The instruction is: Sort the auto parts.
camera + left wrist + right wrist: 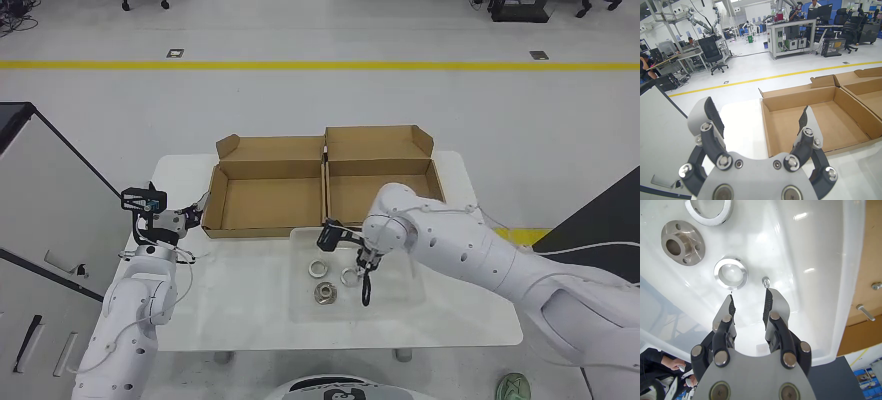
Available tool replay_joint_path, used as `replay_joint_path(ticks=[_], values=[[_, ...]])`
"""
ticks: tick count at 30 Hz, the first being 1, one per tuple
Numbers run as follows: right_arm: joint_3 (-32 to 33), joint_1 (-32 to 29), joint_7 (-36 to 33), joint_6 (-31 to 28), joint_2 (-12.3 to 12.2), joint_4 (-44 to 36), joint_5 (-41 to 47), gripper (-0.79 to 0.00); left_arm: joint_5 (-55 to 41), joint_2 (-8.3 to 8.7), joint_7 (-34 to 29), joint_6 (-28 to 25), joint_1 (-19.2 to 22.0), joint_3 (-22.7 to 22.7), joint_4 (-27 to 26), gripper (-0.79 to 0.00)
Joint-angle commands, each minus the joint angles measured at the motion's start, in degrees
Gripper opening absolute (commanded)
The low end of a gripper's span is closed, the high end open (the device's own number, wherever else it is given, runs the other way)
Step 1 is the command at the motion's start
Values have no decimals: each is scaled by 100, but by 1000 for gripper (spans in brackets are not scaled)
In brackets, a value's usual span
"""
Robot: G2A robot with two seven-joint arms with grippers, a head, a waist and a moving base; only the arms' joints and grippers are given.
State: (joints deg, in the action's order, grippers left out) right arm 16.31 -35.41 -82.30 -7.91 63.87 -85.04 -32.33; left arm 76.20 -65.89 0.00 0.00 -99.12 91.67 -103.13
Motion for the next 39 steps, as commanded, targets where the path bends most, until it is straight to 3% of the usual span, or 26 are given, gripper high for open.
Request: replay_joint_path(ticks=[1, 39], values=[[3, -7, 54, 20, 31, 69, -29, -428, 0, 0, 0, 0, 0, 0, 0, 0], [345, -402, 227, 251, 236, 419, -721, -576, 0, 0, 0, 0, 0, 0, 0, 0]])
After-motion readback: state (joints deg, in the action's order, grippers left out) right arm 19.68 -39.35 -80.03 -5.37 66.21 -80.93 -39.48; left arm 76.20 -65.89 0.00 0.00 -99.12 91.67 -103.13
